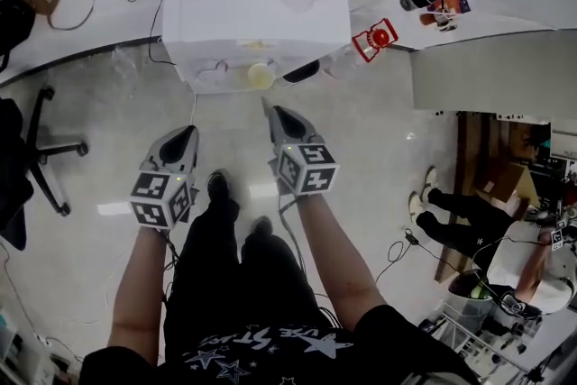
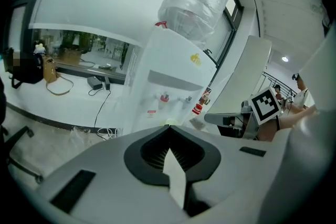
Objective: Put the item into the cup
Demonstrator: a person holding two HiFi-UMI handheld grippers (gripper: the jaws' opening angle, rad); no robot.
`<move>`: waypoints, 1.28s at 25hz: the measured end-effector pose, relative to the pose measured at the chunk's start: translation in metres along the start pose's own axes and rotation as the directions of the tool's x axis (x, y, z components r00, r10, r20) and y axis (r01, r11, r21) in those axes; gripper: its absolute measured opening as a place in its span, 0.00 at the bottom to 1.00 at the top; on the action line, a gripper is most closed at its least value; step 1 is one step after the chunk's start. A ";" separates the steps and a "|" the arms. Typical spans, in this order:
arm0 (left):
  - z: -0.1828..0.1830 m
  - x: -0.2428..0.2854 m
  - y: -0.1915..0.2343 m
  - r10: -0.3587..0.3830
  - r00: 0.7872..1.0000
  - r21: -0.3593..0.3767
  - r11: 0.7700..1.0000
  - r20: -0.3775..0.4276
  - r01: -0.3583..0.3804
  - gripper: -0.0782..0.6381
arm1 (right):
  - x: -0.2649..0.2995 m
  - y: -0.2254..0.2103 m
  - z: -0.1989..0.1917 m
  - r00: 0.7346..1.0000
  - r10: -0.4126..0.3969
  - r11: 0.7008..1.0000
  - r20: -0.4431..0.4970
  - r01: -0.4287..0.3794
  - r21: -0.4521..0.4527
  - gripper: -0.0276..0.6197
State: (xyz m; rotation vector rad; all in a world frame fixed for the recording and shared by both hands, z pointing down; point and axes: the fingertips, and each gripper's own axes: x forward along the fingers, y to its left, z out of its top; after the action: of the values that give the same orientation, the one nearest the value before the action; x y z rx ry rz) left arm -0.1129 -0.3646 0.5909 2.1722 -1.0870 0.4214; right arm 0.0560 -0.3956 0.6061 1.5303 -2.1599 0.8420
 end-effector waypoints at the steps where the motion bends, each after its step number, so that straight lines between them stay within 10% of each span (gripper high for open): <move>1: -0.002 0.005 0.003 -0.004 1.000 -0.003 1.000 -0.003 0.004 0.11 | 0.005 -0.003 -0.001 1.000 -0.002 1.000 -0.001 0.002 -0.001 0.05; 32: -0.018 0.090 0.036 -0.053 0.998 0.042 0.998 -0.024 0.054 0.11 | 0.127 -0.059 -0.031 0.998 -0.053 0.997 -0.042 0.050 -0.062 0.05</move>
State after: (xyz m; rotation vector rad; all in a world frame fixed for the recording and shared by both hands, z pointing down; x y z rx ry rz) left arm -0.0876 -0.4205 0.6684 2.2232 -1.0141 0.4479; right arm 0.0660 -0.4811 0.7214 1.5163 -2.0867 0.7782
